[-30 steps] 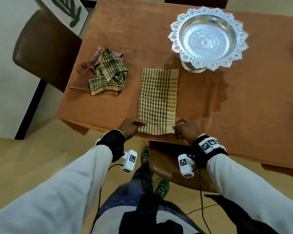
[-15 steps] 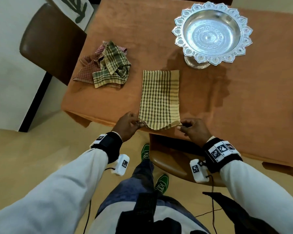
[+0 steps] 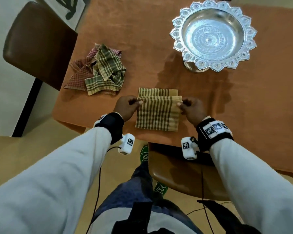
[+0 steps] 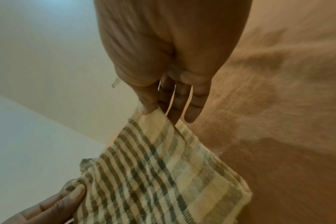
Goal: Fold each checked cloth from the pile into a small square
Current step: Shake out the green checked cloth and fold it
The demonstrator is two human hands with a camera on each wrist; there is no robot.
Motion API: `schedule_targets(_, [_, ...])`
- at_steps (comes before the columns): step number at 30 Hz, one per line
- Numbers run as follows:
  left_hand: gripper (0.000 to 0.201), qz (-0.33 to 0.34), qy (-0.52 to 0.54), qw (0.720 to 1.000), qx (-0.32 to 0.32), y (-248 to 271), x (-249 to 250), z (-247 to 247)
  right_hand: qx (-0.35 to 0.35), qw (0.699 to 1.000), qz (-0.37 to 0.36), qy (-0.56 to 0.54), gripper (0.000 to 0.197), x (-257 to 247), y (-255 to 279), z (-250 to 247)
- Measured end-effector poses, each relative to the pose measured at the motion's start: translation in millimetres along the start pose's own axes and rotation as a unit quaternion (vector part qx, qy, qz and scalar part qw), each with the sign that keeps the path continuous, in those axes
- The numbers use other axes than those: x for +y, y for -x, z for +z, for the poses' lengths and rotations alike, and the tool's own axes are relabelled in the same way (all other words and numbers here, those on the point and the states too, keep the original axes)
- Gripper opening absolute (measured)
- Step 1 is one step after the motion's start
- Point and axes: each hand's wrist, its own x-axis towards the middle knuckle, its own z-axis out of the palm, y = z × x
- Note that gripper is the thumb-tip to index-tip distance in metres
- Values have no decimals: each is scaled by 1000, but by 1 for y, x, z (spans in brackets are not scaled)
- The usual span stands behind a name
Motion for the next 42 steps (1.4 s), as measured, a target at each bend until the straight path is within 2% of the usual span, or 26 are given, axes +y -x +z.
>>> schedule_targets(3, [15,-47,20,998,21,-39,-7,16,36,998,37,30,6,12,-44,8])
schedule_targets(6, [26,-79,-15,996,33,-64,-16,27,68,994,32,76,12,18,-68,13])
schedule_targets(8, [25,-99,-14,994,50,-73,-23,31,82,992,27,92,14,20,-76,16])
schedule_targets(14, [22,-95,-25,991,86,-79,-28,31,128,987,53,83,19,26,-83,26])
schedule_targets(18, [21,-105,-42,989,100,-83,-24,33,132,983,62,113,19,23,-85,31])
schedule_targets(21, [22,-120,-70,981,135,-80,-19,35,155,963,47,214,28,17,-81,34])
schedule_targets(23, [25,-75,-171,968,169,-75,-11,39,163,924,-1,346,39,11,-72,40])
schedule_targets(24, [24,-17,-227,959,167,-70,-6,43,149,906,-41,393,43,9,-67,46])
schedule_targets(25, [27,62,-281,948,133,-65,-4,50,109,897,-81,421,46,5,-60,55])
schedule_targets(27, [46,206,-374,904,3,-56,-12,65,-30,881,-124,455,55,7,-49,73])
schedule_targets(28, [54,237,-406,882,-41,-52,-22,68,-99,865,-114,478,59,15,-46,80])
schedule_targets(29, [59,240,-424,871,-57,-48,-34,68,-143,843,-106,507,63,24,-43,82])
schedule_targets(30, [61,230,-434,869,-57,-43,-46,65,-159,819,-113,539,67,35,-42,79])
schedule_targets(31, [63,222,-442,868,-50,-38,-58,60,-157,798,-121,569,72,46,-42,72])
schedule_targets(33, [63,214,-462,860,-40,-28,-71,49,-125,775,-117,608,83,58,-40,52])
schedule_targets(36, [60,190,-472,861,-26,-19,-63,49,-92,776,-94,617,77,51,-28,48])
schedule_targets(37, [60,187,-468,863,-33,-15,-55,56,-101,782,-98,607,73,45,-21,56])
schedule_targets(39, [61,230,-452,860,-60,-7,-46,72,-147,787,-122,586,68,43,-6,77])
schedule_targets(40, [61,252,-446,855,-78,-2,-47,78,-174,785,-131,580,67,46,1,82])
schedule_targets(42, [62,249,-443,855,-98,9,-60,75,-195,779,-145,578,73,60,7,77])
